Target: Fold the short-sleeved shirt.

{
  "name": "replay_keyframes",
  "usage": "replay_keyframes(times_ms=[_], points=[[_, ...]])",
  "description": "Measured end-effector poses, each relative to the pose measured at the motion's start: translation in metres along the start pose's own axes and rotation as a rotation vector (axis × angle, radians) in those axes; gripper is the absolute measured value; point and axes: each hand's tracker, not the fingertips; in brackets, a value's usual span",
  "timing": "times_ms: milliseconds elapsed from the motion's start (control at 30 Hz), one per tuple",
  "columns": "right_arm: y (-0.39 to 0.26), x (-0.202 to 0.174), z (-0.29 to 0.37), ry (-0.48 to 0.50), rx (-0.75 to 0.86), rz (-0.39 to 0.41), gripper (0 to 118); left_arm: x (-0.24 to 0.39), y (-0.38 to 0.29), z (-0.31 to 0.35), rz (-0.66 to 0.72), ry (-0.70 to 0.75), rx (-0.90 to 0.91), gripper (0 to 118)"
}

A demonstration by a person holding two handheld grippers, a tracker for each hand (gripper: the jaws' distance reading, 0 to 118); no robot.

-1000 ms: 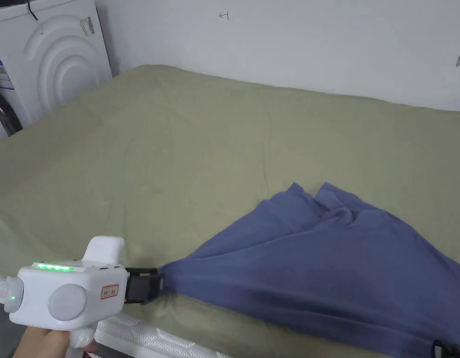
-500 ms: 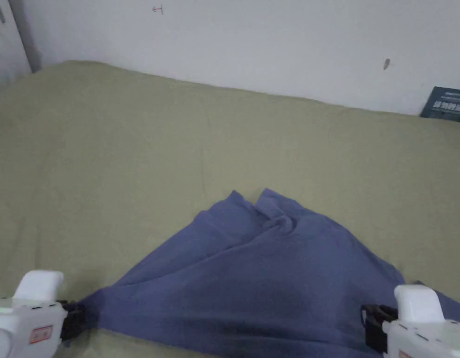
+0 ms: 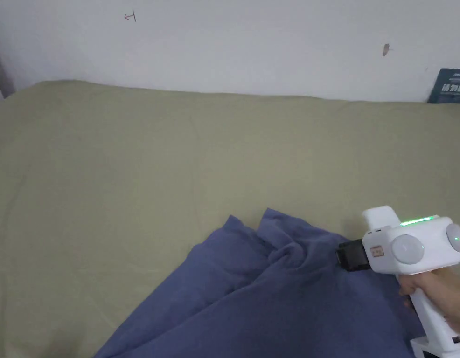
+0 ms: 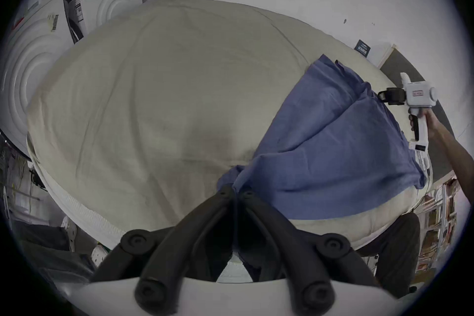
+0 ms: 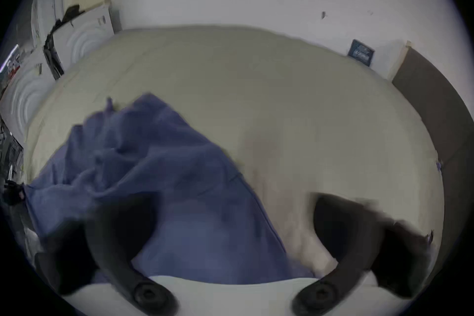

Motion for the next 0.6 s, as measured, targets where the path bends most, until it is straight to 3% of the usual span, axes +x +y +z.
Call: replay_keyframes(times_ms=[67,133,167,200,233,267,300,367,533,600], points=[[0.0,0.002,-0.013,0.005,-0.014,0.012,111,-0.003,0.001,-0.005,-0.002,-0.002,-0.008,2],[-0.003,0.008,-0.011,0.041,-0.032,-0.084,109,-0.009,0.001,-0.011,-0.007,0.01,-0.009,2],[-0.003,0.008,-0.004,0.071,-0.034,-0.14,94,-0.008,0.001,-0.012,-0.008,0.012,-0.013,2],[-0.007,0.007,0.008,0.108,-0.008,-0.139,72,-0.007,0.001,-0.012,-0.009,0.022,-0.013,2],[-0.011,0.005,0.023,0.093,0.039,-0.1,27,-0.009,0.0,-0.014,-0.014,0.027,-0.007,2],[-0.016,0.001,0.037,0.104,0.067,-0.056,0,-0.009,0.0,-0.014,-0.018,0.029,-0.007,2],[-0.017,-0.004,0.045,0.061,0.093,-0.008,0,-0.008,0.001,-0.014,-0.017,0.031,-0.006,2],[-0.022,-0.002,0.076,0.068,0.111,0.015,0,0.003,0.006,-0.001,-0.012,0.044,0.024,2],[-0.003,0.028,0.208,0.05,0.316,-0.02,0,0.027,0.044,0.064,-0.026,0.022,0.196,2],[0.005,0.04,0.268,-0.008,0.408,-0.004,0,0.041,0.068,0.092,-0.051,0.02,0.259,2]])
